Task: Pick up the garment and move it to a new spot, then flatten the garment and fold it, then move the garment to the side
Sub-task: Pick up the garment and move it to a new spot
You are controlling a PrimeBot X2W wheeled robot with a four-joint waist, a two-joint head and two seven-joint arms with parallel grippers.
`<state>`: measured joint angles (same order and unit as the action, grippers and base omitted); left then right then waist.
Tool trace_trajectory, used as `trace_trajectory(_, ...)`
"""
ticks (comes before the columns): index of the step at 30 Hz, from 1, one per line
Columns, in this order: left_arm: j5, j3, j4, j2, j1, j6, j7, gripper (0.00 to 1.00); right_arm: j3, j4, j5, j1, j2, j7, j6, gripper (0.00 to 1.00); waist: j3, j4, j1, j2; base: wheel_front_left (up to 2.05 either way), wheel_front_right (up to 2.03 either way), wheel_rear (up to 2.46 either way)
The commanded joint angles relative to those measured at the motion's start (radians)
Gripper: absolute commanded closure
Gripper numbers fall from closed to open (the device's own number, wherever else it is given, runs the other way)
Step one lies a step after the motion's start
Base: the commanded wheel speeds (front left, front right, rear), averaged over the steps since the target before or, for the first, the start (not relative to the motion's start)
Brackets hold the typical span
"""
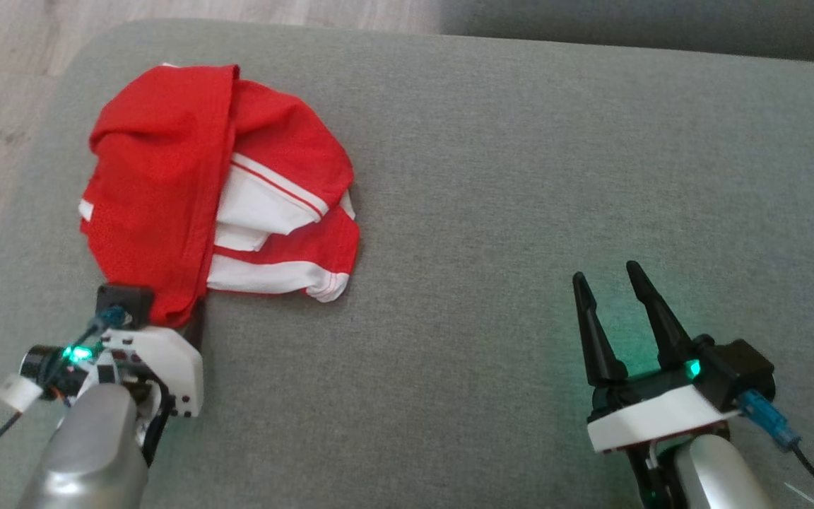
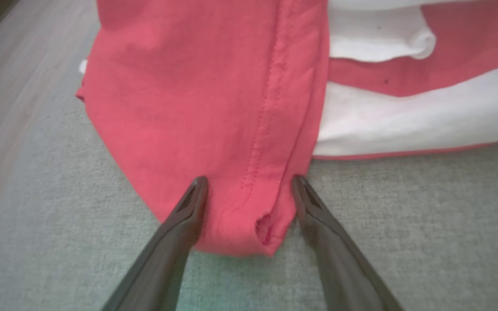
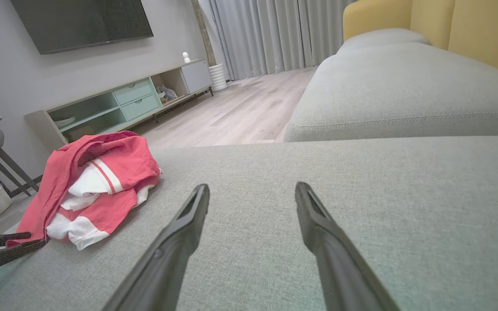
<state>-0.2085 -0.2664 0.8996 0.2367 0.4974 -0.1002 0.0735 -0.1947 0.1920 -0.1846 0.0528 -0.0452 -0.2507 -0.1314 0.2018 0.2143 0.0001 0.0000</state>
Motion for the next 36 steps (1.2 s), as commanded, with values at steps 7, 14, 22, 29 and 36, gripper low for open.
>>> trace_trajectory(7,-0.019,0.007,0.101,0.031,0.055,-0.012,0.057,1.00,-0.016,-0.030,0.004,0.036,-0.005,-0.011,0.001,0.00,-0.001,-0.018,-0.0001,0.0000,0.00,0.00,0.00)
trace_trajectory(14,-0.022,0.003,0.062,0.026,0.076,-0.006,-0.108,1.00,-0.007,-0.020,-0.012,0.022,-0.005,-0.011,0.001,0.00,-0.043,-0.010,-0.0001,0.0000,0.00,0.00,0.00)
trace_trajectory(22,0.007,-0.082,-0.180,0.000,0.065,-0.017,-0.206,1.00,-0.005,-0.016,-0.041,-0.009,-0.005,-0.011,0.001,0.00,-0.138,-0.008,-0.0001,0.0000,0.00,0.00,0.00)
trace_trajectory(29,-0.074,-0.149,-0.537,-0.060,-0.021,-0.026,-0.073,1.00,-0.026,-0.020,-0.068,-0.029,-0.005,-0.011,0.001,0.00,-0.181,-0.052,-0.0001,0.0000,0.00,0.00,0.00)
trace_trajectory(36,-0.102,-0.178,-0.762,-0.083,-0.044,-0.011,0.021,1.00,-0.048,-0.031,-0.073,-0.014,-0.005,-0.011,0.001,0.00,-0.168,-0.148,-0.0001,0.0000,0.00,0.00,0.00)
